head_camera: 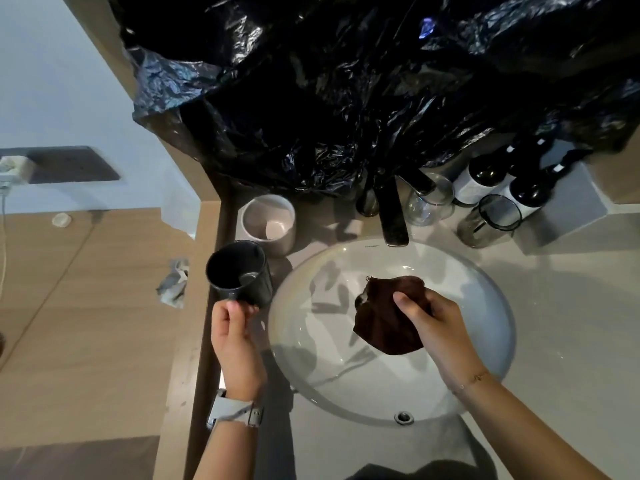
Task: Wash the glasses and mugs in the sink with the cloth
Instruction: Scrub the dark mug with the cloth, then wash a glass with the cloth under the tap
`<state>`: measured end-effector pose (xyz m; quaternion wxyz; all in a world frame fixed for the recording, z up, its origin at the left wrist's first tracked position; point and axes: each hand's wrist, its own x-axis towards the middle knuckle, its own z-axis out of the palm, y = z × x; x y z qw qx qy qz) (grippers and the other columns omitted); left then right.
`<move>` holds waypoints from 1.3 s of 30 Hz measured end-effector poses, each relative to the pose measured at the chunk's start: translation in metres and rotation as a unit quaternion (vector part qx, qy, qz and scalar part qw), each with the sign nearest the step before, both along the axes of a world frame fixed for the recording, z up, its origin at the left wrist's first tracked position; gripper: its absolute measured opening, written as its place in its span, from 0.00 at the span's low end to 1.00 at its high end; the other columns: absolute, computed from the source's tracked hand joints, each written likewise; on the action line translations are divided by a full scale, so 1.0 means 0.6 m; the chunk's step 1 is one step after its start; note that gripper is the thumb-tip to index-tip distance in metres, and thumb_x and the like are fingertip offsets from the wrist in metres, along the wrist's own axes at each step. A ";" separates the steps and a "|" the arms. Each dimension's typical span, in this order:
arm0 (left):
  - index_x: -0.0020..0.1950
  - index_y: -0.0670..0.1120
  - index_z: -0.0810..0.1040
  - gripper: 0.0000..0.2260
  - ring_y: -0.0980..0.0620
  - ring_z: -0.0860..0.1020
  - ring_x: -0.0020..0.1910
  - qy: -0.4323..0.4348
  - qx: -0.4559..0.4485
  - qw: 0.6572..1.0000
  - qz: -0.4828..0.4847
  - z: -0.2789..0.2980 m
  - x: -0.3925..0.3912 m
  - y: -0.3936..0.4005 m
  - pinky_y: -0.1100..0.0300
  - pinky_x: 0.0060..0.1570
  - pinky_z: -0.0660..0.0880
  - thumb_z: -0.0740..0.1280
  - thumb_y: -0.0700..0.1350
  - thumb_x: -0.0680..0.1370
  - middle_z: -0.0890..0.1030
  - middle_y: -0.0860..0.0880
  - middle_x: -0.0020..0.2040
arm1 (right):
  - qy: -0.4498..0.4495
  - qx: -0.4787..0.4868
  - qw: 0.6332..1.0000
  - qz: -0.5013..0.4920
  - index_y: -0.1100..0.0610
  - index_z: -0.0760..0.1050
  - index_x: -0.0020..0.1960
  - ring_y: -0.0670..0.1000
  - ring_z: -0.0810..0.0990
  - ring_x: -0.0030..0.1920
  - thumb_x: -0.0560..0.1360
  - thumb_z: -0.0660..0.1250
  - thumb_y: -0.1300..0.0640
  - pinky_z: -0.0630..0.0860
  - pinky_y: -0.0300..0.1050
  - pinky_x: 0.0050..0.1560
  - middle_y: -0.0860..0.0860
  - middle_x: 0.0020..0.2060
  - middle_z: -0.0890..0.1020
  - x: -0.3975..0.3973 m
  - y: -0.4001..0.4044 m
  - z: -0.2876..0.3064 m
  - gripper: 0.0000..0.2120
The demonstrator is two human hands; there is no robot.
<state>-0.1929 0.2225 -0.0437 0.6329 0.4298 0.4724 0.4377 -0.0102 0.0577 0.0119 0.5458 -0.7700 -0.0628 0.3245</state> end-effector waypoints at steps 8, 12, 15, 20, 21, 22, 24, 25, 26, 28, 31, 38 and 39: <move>0.45 0.47 0.73 0.10 0.54 0.75 0.44 0.151 0.043 0.987 0.046 -0.008 -0.002 -0.014 0.57 0.49 0.71 0.57 0.44 0.85 0.77 0.49 0.44 | -0.001 -0.001 1.000 0.007 0.56 0.82 0.45 0.49 0.84 0.45 0.76 0.68 0.56 0.77 0.37 0.44 0.51 0.39 0.85 0.010 -0.018 0.000 0.05; 0.53 0.45 0.74 0.05 0.48 0.75 0.51 0.239 0.050 0.968 0.058 -0.005 -0.016 -0.015 0.47 0.57 0.73 0.61 0.44 0.83 0.77 0.45 0.51 | -0.006 -0.019 1.000 0.020 0.55 0.82 0.45 0.52 0.83 0.48 0.76 0.69 0.55 0.78 0.49 0.54 0.51 0.40 0.86 0.028 -0.043 0.001 0.05; 0.59 0.47 0.71 0.08 0.45 0.75 0.57 0.248 0.050 0.965 0.070 0.016 -0.022 -0.022 0.47 0.60 0.74 0.65 0.42 0.80 0.74 0.44 0.57 | -0.010 -0.023 1.000 0.019 0.54 0.82 0.45 0.53 0.83 0.49 0.74 0.71 0.55 0.78 0.53 0.57 0.53 0.42 0.86 0.042 -0.067 0.011 0.03; 0.62 0.44 0.72 0.13 0.51 0.77 0.52 0.203 0.116 0.972 0.001 0.056 0.021 -0.082 0.58 0.53 0.74 0.66 0.36 0.79 0.76 0.51 0.54 | -0.053 -0.030 0.998 0.024 0.52 0.81 0.47 0.51 0.82 0.46 0.74 0.71 0.56 0.77 0.44 0.47 0.50 0.41 0.85 0.081 -0.117 0.040 0.03; 0.60 0.45 0.72 0.13 0.52 0.78 0.49 0.165 0.080 0.983 -0.031 0.061 0.045 -0.099 0.59 0.52 0.74 0.63 0.31 0.79 0.78 0.53 0.52 | -0.054 -0.025 0.998 0.023 0.54 0.81 0.48 0.50 0.82 0.46 0.74 0.71 0.56 0.77 0.44 0.48 0.51 0.42 0.85 0.091 -0.129 0.044 0.04; 0.58 0.46 0.74 0.14 0.53 0.80 0.46 0.150 0.057 0.985 -0.062 0.059 0.069 -0.115 0.59 0.50 0.75 0.61 0.28 0.79 0.80 0.54 0.50 | -0.053 -0.014 0.998 0.018 0.55 0.81 0.48 0.51 0.82 0.45 0.74 0.72 0.57 0.77 0.43 0.48 0.53 0.42 0.85 0.100 -0.141 0.047 0.04; 0.53 0.48 0.77 0.17 0.52 0.82 0.45 0.151 0.063 0.976 -0.144 0.063 0.118 -0.152 0.58 0.47 0.75 0.62 0.27 0.78 0.82 0.53 0.49 | -0.046 0.013 0.999 0.003 0.57 0.81 0.47 0.51 0.82 0.43 0.74 0.71 0.61 0.77 0.38 0.45 0.53 0.40 0.84 0.119 -0.164 0.052 0.03; 0.53 0.48 0.78 0.16 0.51 0.82 0.46 0.163 0.075 0.964 -0.197 0.063 0.140 -0.171 0.58 0.47 0.76 0.64 0.27 0.77 0.82 0.53 0.51 | -0.047 0.020 0.999 -0.004 0.56 0.81 0.46 0.50 0.81 0.42 0.74 0.71 0.61 0.77 0.35 0.43 0.52 0.39 0.84 0.129 -0.175 0.056 0.02; 0.53 0.47 0.79 0.14 0.52 0.82 0.47 0.178 0.075 0.951 -0.243 0.065 0.164 -0.188 0.59 0.48 0.76 0.65 0.29 0.77 0.82 0.53 0.51 | -0.049 0.023 0.998 -0.010 0.56 0.81 0.46 0.50 0.81 0.42 0.74 0.71 0.61 0.77 0.35 0.44 0.51 0.38 0.84 0.140 -0.186 0.059 0.02; 0.53 0.46 0.81 0.11 0.54 0.81 0.48 0.186 0.054 0.930 -0.313 0.064 0.209 -0.215 0.60 0.51 0.76 0.66 0.31 0.77 0.82 0.55 0.51 | -0.049 0.037 0.998 -0.018 0.57 0.81 0.46 0.49 0.81 0.41 0.74 0.70 0.60 0.78 0.42 0.47 0.51 0.38 0.83 0.162 -0.210 0.068 0.02; 0.52 0.42 0.80 0.10 0.59 0.79 0.43 0.187 0.057 0.915 -0.354 0.056 0.291 -0.237 0.65 0.48 0.74 0.67 0.30 0.76 0.81 0.51 0.50 | -0.049 0.049 0.997 -0.021 0.58 0.82 0.47 0.50 0.82 0.42 0.75 0.70 0.59 0.79 0.48 0.49 0.60 0.41 0.84 0.198 -0.241 0.081 0.04; 0.69 0.43 0.69 0.31 0.49 0.72 0.60 0.224 0.135 0.895 -0.360 0.003 0.486 -0.253 0.58 0.59 0.72 0.78 0.43 0.69 0.71 0.49 0.60 | -0.045 0.023 0.997 -0.057 0.57 0.82 0.45 0.50 0.83 0.42 0.74 0.71 0.59 0.78 0.45 0.45 0.57 0.41 0.85 0.273 -0.270 0.076 0.02; 0.70 0.40 0.68 0.36 0.48 0.72 0.61 0.225 0.164 0.895 -0.350 -0.007 0.506 -0.251 0.56 0.61 0.71 0.79 0.46 0.67 0.70 0.50 0.60 | -0.038 0.025 0.997 -0.060 0.56 0.82 0.45 0.49 0.83 0.41 0.74 0.71 0.60 0.78 0.43 0.45 0.55 0.40 0.85 0.280 -0.271 0.073 0.02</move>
